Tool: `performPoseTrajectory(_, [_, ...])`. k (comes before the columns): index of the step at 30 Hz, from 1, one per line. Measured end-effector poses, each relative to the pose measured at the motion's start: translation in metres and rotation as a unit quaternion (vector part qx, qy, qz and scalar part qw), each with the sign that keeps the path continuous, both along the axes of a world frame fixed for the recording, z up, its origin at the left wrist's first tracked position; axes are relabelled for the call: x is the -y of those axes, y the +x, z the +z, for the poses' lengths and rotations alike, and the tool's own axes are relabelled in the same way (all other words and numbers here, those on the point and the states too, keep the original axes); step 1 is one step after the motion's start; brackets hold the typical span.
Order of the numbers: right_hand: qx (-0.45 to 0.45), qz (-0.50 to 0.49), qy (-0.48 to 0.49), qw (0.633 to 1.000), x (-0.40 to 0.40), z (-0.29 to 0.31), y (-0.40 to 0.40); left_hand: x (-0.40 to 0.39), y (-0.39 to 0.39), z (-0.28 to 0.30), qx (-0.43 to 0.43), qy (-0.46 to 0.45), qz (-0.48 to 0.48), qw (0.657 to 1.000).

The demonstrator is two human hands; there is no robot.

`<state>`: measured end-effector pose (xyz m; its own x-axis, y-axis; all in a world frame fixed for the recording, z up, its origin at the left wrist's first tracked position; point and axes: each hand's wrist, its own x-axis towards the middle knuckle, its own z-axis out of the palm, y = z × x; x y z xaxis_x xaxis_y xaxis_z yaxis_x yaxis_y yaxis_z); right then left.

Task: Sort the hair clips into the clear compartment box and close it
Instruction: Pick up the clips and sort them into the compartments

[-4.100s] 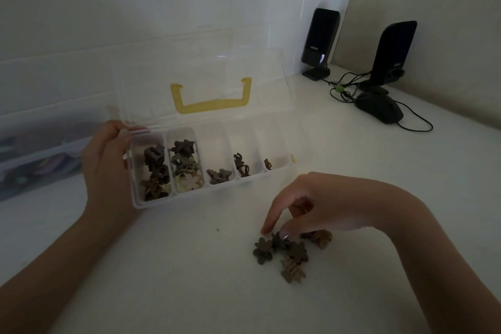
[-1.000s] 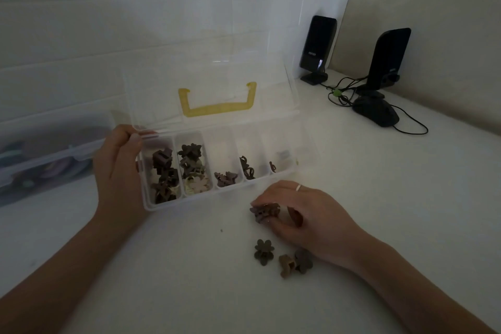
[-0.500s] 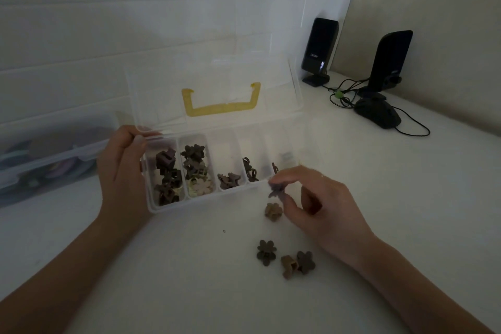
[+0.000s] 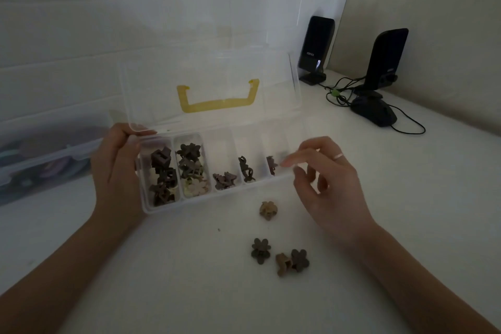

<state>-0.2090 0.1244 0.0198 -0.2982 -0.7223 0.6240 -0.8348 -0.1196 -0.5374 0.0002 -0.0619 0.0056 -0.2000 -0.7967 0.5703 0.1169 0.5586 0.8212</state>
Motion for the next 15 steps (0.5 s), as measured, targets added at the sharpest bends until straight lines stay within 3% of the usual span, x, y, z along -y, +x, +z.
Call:
performPoseTrajectory(4, [-0.043, 0.075, 0.085, 0.993, -0.017, -0.001, -0.001, 0.004, 0.001, -0.002, 0.007, -0.002, 0.008, 1.000])
performPoseTrajectory(8, [-0.140, 0.050, 0.235, 0.961, -0.016, -0.010, 0.002, 0.005, 0.001, -0.003, 0.000, 0.024, 0.008, 1.000])
performPoseTrajectory(15, [-0.134, 0.057, 0.230, 0.962, -0.012, -0.014, 0.001, 0.000, -0.001, 0.000, -0.012, 0.028, 0.010, 0.999])
